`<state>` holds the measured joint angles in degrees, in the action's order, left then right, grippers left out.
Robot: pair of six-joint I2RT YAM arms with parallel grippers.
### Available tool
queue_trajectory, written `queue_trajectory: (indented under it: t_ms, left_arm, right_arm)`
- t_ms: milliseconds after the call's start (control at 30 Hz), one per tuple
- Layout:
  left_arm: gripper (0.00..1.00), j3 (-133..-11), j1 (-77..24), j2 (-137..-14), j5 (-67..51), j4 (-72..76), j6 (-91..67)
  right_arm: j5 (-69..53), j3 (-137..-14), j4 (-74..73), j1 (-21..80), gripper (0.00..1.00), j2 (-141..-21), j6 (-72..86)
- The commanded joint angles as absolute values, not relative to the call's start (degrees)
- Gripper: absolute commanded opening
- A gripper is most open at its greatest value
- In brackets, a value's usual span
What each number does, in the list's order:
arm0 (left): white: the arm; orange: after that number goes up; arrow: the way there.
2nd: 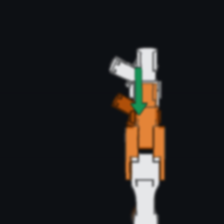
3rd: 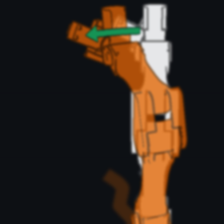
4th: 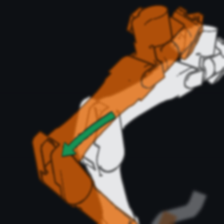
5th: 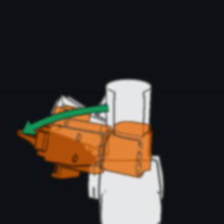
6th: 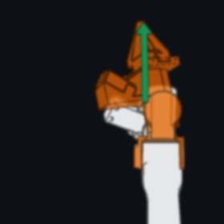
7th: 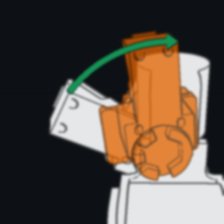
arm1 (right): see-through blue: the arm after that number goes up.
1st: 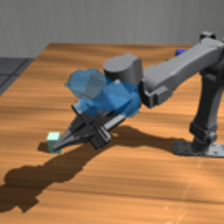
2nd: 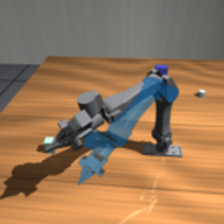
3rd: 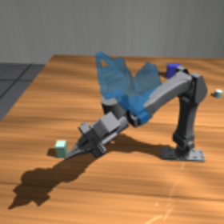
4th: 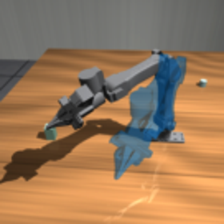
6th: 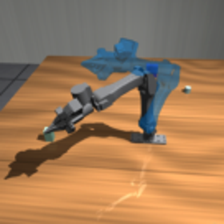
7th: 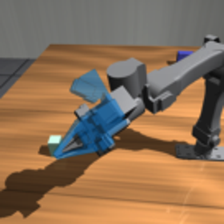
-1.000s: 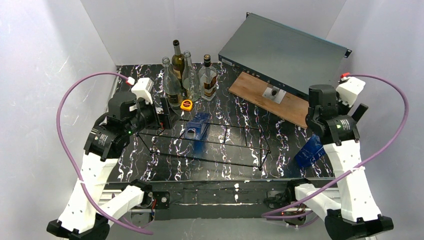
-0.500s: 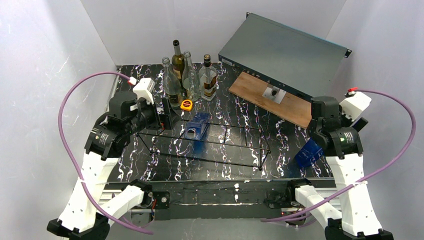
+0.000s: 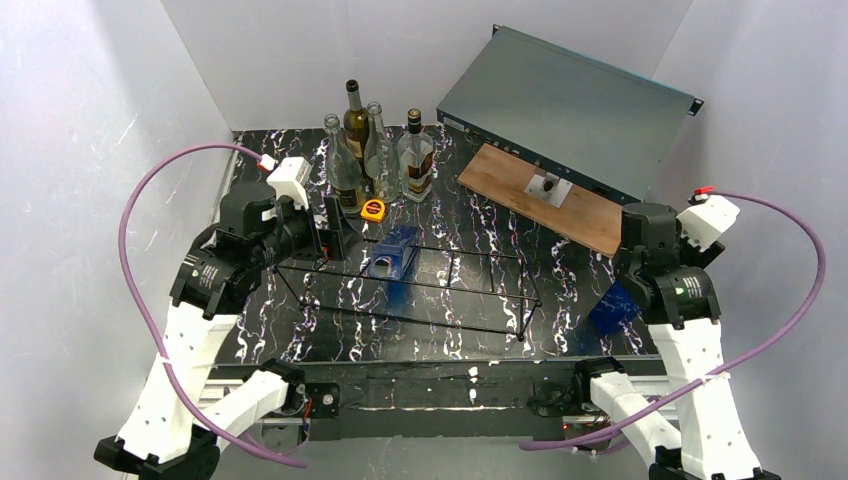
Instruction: Put the wine bottle on the wine rack
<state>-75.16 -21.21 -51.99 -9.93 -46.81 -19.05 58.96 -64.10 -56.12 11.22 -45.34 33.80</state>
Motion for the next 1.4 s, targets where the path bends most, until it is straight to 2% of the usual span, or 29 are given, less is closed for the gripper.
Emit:
queue_trajectory:
  t_ms: [0, 100, 267, 633, 1033, 1367]
  left_arm:
    - [0.98, -75.1, -21.5, -51.5, -10.4, -47.7, -18.1]
    - [0.98, -75.4, -21.6, -51.5, -10.3, -47.9, -18.3]
    - [0.98, -74.7, -21.5, -50.3, -9.2, -48.1, -18.4]
    - [0.98, -74.0, -21.6, -49.4, -7.4, -48.9, -16.8]
    - [0.98, -73.7, -21.5, -50.4, -7.7, -48.7, -16.6]
    - [0.98, -74.2, -21.6, -51.5, -7.8, -48.4, -16.9]
  right_arm:
    - [58.1, -62.8, -53.8, 11.2, 0.58, -44.0, 33.5]
    - [58.2, -62.5, -53.0, 11.2, 0.49, -43.2, 32.7]
    - [58.0, -62.2, -50.7, 11.2, 0.4, -42.0, 29.8]
    - [54.6, -63.8, -46.9, 11.2, 0.01, -42.8, 22.2]
    - [55.4, -65.1, -46.2, 11.1, 0.01, -44.2, 20.1]
    - [48.3, -67.1, -40.1, 11.2, 0.01, -43.6, 10.9]
